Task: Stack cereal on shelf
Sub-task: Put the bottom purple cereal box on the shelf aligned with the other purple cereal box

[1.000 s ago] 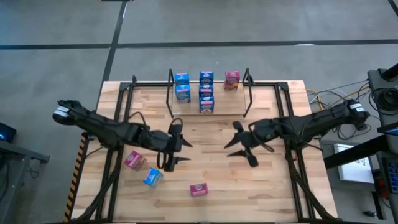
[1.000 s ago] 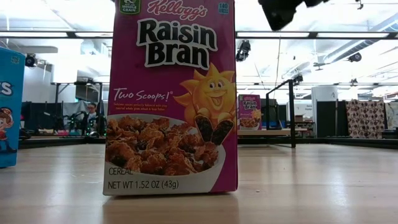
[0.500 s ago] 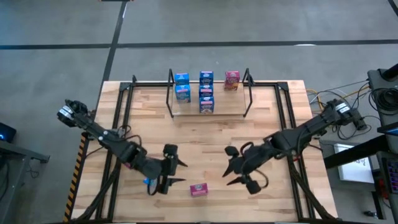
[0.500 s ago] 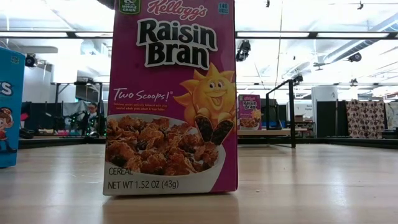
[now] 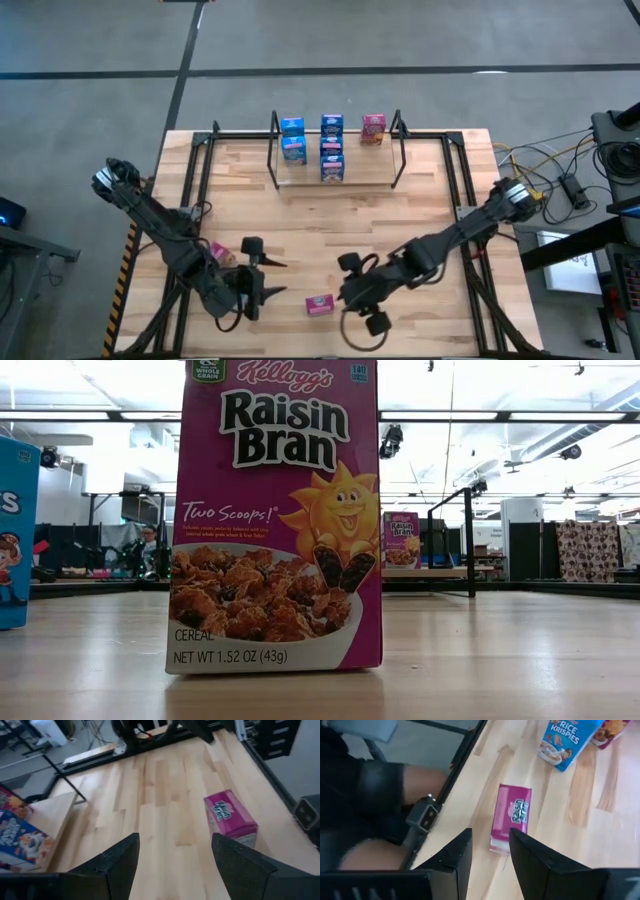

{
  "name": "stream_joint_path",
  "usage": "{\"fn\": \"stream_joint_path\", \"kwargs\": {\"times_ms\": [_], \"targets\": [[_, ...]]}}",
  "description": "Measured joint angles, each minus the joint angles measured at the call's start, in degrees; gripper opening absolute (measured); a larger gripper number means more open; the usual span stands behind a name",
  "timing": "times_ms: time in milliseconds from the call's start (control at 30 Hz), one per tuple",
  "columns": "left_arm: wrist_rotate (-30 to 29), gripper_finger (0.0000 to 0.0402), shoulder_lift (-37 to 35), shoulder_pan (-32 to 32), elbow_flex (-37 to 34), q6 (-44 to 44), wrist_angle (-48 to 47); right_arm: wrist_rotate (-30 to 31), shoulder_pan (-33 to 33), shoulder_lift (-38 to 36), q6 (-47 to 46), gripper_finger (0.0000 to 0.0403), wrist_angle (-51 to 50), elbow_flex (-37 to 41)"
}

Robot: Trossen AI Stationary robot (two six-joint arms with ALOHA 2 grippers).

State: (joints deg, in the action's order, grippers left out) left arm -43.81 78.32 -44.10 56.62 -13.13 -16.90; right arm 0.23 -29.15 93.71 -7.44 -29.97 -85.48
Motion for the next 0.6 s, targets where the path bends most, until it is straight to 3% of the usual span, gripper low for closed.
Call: {"fn": "stream_joint_path", "kwargs": {"times_ms": [400, 600], "targets": [[-2.06, 0.0232, 0.04, 0.00, -0.07, -0.94, 1.48, 0.53, 0.00, 7.48, 7.20, 0.0088, 0.19, -5.07], [-2.29, 0.0232, 0.04, 0.02, -0.07, -0.94, 2.12, 5.92, -0.35, 7.37, 8.17, 0.0069, 0.20, -4.96]]}}
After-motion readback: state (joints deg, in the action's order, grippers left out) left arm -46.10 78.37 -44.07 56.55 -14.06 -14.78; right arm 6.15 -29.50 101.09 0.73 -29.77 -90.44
